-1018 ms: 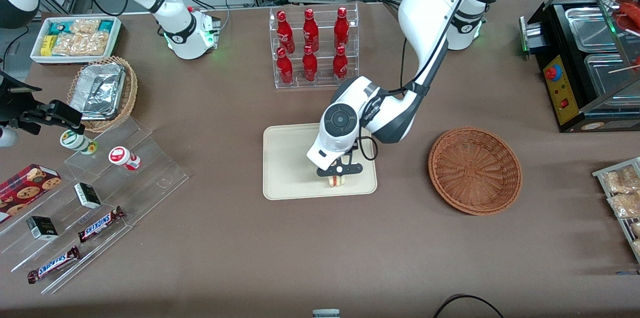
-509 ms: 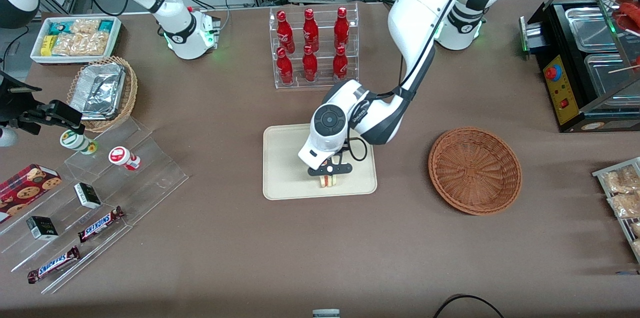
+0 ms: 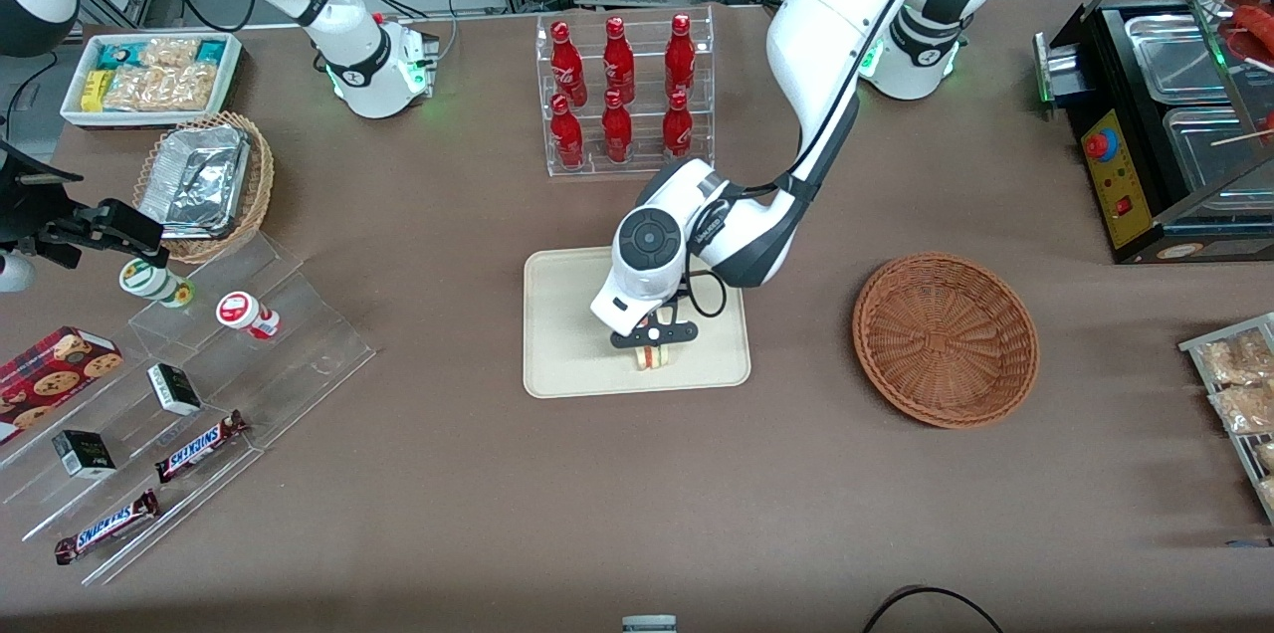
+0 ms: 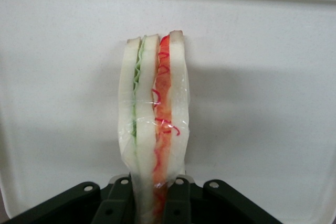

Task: Place sandwich from basket to tray
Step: 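Lower the sandwich onto the tray and open the left gripper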

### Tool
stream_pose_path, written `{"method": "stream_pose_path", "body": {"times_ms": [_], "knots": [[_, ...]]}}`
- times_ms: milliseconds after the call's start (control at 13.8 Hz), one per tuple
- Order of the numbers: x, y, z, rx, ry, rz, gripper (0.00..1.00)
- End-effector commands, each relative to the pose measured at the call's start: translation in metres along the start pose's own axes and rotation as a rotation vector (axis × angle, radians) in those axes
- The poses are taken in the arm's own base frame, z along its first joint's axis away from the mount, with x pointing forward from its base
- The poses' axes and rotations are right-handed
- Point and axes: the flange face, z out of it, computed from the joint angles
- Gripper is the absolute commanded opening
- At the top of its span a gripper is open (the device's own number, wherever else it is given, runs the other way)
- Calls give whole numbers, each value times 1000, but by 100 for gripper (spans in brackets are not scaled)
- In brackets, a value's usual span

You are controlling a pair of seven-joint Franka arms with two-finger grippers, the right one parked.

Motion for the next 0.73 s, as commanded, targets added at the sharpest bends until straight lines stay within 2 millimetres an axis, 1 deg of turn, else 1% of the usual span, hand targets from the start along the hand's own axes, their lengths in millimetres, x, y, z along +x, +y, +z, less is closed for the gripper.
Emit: {"method": "stream_pose_path", "body": {"times_ms": [0,73,145,218,436,655], "knots": [[-2,7,6,8,7,-40,0],[-1,7,6,8,7,-43,0],[0,7,7,8,7,-39,31],[0,7,6,7,8,-34,99],[0,7,3,7,13,-41,100],[0,7,-9,-1,15,-45,100]]}}
